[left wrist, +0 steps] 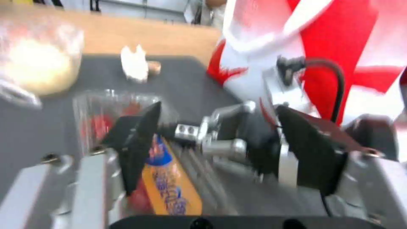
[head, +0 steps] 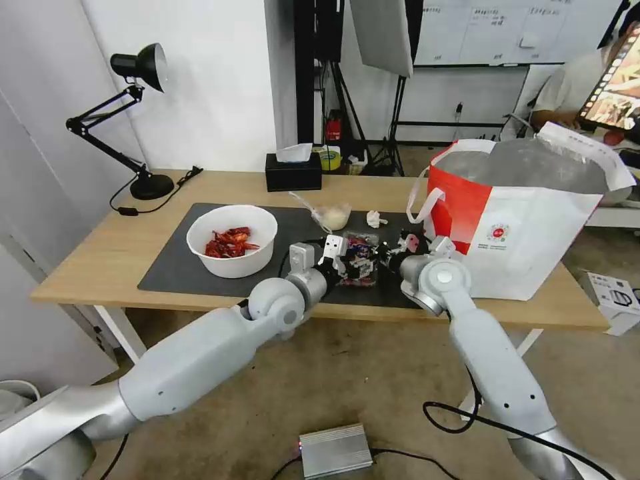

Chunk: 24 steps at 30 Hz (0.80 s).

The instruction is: Pick up the trash from the table and place it into the takeout bag.

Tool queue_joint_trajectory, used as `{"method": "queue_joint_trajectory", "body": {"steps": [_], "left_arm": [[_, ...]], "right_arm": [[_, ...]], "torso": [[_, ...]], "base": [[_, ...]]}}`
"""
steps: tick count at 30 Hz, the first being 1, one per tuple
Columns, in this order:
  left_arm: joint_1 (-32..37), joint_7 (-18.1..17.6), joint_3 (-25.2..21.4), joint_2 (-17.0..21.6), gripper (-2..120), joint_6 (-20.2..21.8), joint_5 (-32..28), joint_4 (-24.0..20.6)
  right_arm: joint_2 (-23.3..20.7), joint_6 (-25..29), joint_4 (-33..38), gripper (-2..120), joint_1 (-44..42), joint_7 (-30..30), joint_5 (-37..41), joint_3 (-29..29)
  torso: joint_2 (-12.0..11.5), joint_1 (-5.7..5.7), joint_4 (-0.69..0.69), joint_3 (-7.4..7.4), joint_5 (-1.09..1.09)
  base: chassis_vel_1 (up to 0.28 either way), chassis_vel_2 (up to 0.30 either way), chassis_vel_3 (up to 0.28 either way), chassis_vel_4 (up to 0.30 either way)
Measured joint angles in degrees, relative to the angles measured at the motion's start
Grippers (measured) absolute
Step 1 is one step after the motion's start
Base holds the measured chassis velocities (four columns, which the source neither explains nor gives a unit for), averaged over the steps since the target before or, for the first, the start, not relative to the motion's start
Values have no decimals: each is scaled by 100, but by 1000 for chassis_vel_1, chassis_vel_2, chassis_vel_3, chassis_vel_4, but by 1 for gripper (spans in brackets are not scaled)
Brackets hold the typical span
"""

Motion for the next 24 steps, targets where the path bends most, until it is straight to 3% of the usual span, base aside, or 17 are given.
{"method": "queue_joint_trajectory", "body": {"steps": [5, 24], "left_arm": [[25, 0, -21, 94, 98, 0, -16, -77], [362, -1, -466, 581, 100, 5, -57, -533]], "right_arm": [[0, -2, -6, 0, 2, -7, 4, 4], [-20, -10, -12, 0, 58, -21, 62, 65]], "torso": [[0, 2, 0, 1, -2], [-2, 4, 1, 2, -1]], "base": [[0, 0, 0, 0], [0, 0, 0, 0]]}}
